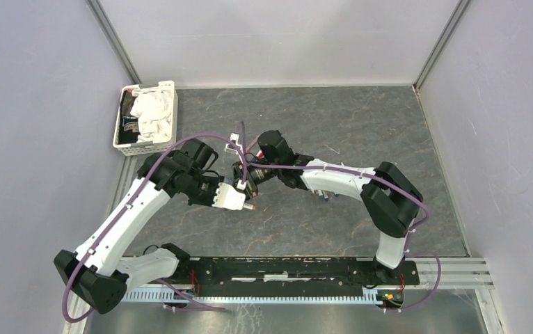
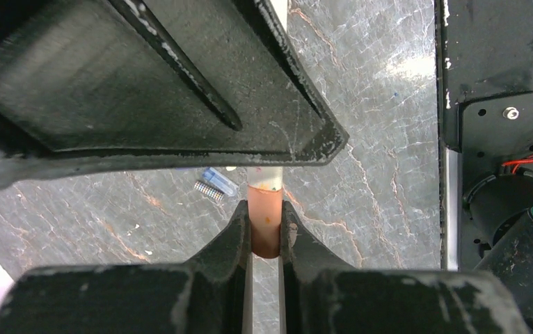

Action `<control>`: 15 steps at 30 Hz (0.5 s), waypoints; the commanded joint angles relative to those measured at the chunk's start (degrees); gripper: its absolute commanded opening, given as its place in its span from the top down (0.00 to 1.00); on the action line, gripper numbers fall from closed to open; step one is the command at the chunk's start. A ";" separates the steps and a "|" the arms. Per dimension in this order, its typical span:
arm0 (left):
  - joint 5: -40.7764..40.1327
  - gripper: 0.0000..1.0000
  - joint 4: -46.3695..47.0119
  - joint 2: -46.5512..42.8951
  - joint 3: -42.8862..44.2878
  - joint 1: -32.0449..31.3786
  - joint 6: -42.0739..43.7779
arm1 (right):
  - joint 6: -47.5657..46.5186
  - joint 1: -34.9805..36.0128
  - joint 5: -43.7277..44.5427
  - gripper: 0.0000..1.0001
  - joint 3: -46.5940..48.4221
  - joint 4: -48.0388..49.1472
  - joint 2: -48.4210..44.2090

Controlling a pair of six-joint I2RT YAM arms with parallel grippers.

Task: Open the pen caps
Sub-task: Open the pen cap from the pen.

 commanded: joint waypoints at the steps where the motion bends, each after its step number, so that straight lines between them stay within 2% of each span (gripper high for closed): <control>1: 0.08 0.98 1.10 -0.43 2.35 -0.58 2.58 | 0.92 0.35 -0.26 0.80 2.19 2.40 1.39; 4: -0.38 0.94 1.25 -0.95 2.32 -0.59 2.31 | 0.57 -0.06 0.05 0.99 1.48 2.17 1.15; 5: -0.19 0.90 1.43 -1.21 2.35 -0.61 1.59 | 0.46 -0.42 0.33 1.00 0.99 2.13 0.84; 6: 0.25 0.83 1.50 -1.26 2.48 -0.59 1.00 | 0.21 -0.73 0.30 1.00 0.28 2.53 0.46; 9: 2.33 0.52 1.43 -1.35 2.80 -0.60 -1.71 | 0.83 -1.69 -0.66 1.00 -2.19 5.96 -0.75; 11: 5.35 0.39 0.59 -1.36 2.80 -0.59 -3.23 | 0.13 -2.08 -1.80 1.00 -3.53 7.60 -1.45; 15: 10.20 0.37 -0.76 -0.65 2.79 -0.59 -5.51 | -2.00 -2.29 -3.79 1.00 -4.63 8.33 -2.53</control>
